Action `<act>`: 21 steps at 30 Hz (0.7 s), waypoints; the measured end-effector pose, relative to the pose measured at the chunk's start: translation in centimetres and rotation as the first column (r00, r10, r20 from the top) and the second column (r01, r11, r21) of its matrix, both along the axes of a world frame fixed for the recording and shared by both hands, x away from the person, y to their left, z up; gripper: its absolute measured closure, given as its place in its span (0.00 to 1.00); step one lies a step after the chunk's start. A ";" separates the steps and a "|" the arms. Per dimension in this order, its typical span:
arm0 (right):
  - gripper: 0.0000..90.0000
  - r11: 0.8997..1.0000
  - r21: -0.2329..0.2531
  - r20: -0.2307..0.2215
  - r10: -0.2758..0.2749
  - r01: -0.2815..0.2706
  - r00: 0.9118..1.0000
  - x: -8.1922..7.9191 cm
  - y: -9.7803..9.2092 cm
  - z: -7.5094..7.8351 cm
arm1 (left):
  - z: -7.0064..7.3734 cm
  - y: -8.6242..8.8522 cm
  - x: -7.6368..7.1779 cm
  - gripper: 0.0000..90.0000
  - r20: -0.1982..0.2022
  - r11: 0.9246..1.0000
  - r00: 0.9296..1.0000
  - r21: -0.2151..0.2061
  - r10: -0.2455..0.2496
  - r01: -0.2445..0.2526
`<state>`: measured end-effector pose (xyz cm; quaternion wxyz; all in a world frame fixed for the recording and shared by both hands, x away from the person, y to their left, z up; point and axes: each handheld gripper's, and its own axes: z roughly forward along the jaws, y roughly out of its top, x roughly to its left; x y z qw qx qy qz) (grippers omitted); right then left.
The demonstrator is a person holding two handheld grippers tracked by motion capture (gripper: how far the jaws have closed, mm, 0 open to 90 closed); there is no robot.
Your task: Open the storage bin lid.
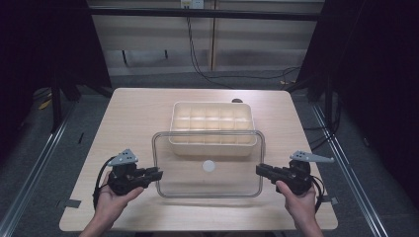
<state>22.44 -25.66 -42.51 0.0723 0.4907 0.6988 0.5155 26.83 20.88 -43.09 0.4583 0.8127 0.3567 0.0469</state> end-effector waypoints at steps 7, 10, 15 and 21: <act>0.83 0.999 -0.045 -0.032 0.011 -0.012 0.999 -0.6 0.5 -1.0 | -0.9 0.0 -1.0 0.82 0.004 1.000 1.000 0.012 -0.006 0.006; 0.83 0.999 -0.050 -0.047 0.010 -0.013 0.999 -1.0 0.3 -1.5 | -1.3 -0.1 -1.3 0.82 -0.008 1.000 1.000 0.020 -0.018 0.018; 0.83 0.999 -0.045 -0.057 0.016 -0.018 0.998 -1.4 0.2 -2.1 | -1.7 -0.1 -1.6 0.82 -0.021 0.999 0.999 0.028 -0.025 0.025; 0.84 0.999 -0.042 -0.073 0.019 -0.022 0.997 -1.5 0.2 -2.8 | -2.5 -0.4 -2.0 0.78 -0.049 0.998 0.998 0.048 -0.032 0.034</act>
